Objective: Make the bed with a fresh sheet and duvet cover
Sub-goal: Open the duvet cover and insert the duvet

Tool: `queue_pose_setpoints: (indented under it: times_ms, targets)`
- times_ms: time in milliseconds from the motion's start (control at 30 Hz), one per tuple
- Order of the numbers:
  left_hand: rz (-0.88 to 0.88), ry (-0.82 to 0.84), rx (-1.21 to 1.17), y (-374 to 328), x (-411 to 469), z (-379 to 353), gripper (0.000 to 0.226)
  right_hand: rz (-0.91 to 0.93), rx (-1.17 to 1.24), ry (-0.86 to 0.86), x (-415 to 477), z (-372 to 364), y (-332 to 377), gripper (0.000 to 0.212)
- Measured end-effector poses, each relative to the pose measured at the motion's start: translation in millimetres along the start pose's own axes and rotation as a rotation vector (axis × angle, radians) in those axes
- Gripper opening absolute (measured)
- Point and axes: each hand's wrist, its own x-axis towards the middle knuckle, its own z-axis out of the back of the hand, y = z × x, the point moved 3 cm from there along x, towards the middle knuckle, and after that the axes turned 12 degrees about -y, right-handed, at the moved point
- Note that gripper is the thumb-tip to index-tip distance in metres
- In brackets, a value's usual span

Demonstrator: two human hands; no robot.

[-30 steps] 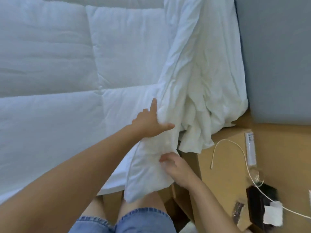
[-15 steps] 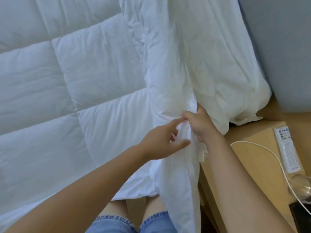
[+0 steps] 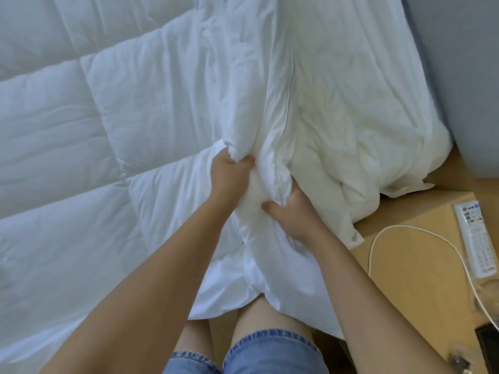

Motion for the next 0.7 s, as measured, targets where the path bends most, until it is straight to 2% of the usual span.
queue_pose_setpoints:
  times_ms: [100, 200, 267, 333, 400, 467, 500, 567, 633, 700]
  targets:
    - [-0.104, -0.173, -0.027, -6.4, 0.5, 95.3, 0.014, 0.074, -0.054, 0.187, -20.5, -56.0, 37.5, 0.059]
    - [-0.152, -0.392, 0.011, -3.6, 6.9, 206.8, 0.027, 0.313, -0.198, 0.309, -47.6, -132.3, 93.0, 0.058]
    - [-0.224, -0.582, 0.064, -0.1, 10.8, 280.6, 0.036, 0.427, -0.189, 0.383, -69.1, -191.9, 127.5, 0.057]
    - [-0.278, -0.762, 0.190, 9.0, 12.7, 341.7, 0.035, 0.348, -0.068, 0.475, -88.5, -245.9, 146.1, 0.058]
    - [-0.210, -0.894, 0.341, 27.8, 17.0, 376.0, 0.037, 0.167, 0.028, 0.472, -96.6, -285.5, 146.8, 0.054]
    - [-0.144, -0.835, 0.476, 52.3, 25.3, 374.1, 0.061, 0.128, -0.014, 0.358, -96.5, -302.4, 139.3, 0.044]
    - [-0.177, -0.741, 0.515, 62.5, 30.9, 360.7, 0.074, 0.161, -0.053, 0.268, -93.3, -301.5, 136.6, 0.039]
    - [-0.282, -0.529, 0.596, 79.5, 43.6, 325.6, 0.081, 0.276, -0.135, 0.123, -84.1, -285.1, 136.2, 0.040]
    - [-0.310, -0.364, 0.702, 89.5, 60.0, 295.8, 0.080, 0.425, -0.436, 0.112, -76.6, -259.6, 138.0, 0.070]
    - [-0.251, -0.246, 0.768, 92.3, 84.4, 278.0, 0.078, 0.425, -0.859, 0.224, -72.9, -231.2, 128.8, 0.100]
